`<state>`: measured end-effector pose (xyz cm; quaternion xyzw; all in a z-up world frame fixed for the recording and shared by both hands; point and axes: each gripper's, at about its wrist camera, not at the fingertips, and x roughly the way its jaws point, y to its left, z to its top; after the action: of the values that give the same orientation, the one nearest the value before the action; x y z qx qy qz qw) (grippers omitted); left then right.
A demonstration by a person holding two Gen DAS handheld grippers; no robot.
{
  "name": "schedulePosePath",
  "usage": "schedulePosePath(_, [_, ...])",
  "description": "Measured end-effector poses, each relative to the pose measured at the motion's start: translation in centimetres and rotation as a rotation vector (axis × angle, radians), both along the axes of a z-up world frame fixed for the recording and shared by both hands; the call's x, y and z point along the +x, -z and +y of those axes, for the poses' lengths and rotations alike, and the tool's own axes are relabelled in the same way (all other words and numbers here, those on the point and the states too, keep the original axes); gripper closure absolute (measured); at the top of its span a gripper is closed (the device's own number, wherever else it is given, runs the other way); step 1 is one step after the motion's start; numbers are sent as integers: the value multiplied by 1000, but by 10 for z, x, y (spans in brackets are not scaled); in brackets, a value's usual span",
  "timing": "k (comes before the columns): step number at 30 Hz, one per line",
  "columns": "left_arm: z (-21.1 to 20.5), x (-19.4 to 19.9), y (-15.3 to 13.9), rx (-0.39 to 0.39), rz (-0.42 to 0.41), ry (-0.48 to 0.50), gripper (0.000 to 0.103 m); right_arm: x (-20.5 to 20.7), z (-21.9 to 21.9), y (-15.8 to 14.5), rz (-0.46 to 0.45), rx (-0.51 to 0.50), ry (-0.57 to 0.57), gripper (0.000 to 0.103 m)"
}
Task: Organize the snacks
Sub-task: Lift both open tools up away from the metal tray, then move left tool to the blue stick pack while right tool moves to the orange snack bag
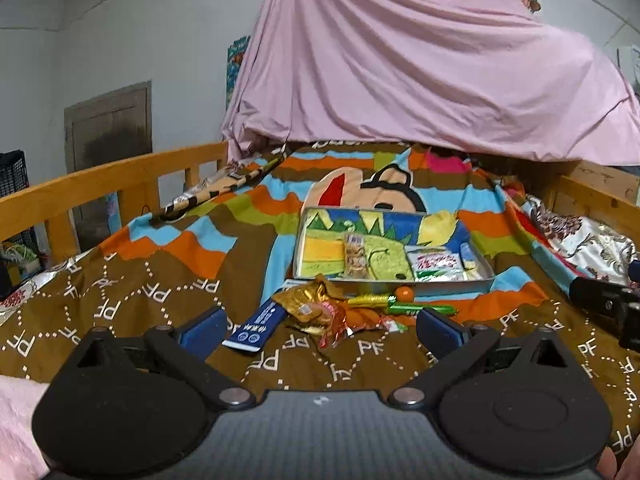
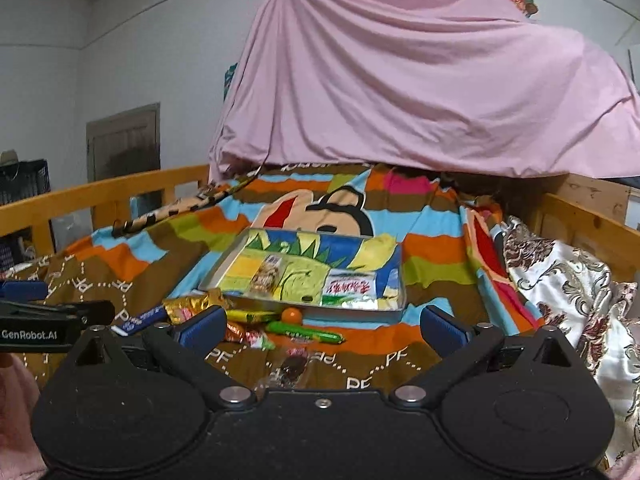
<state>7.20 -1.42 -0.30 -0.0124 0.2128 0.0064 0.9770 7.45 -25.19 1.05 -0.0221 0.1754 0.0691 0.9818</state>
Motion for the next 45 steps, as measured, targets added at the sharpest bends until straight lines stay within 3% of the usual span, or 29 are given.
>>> schedulePosePath(12, [9,23,12,-34,124,-27,0,23,7,5,72,-10,-24,0])
schedulePosePath(21, [17,57,24,-109,292,-12,0,69,16,6,160,-28,-110,0])
schedulePosePath(27, [41,97,22,-151,366,-7,0,110,30,11,194,-64,-173,0])
schedulePosePath(31, [66,131,35,-231,450,21,0,129,44,20,185,-93,-216,1])
schedulePosePath(35, [77,157,43,-193,490,38,0,141,56,35,177,-111,-281,1])
schedulePosePath(39, [78,189,52,-131,569,154,1,151,68,51,190,-124,-365,1])
schedulePosePath(42, [77,208,58,-43,595,224,1,157,84,63,198,-184,-425,1])
schedulePosePath(45, [76,213,65,53,576,221,1,164,107,73,210,-269,-481,1])
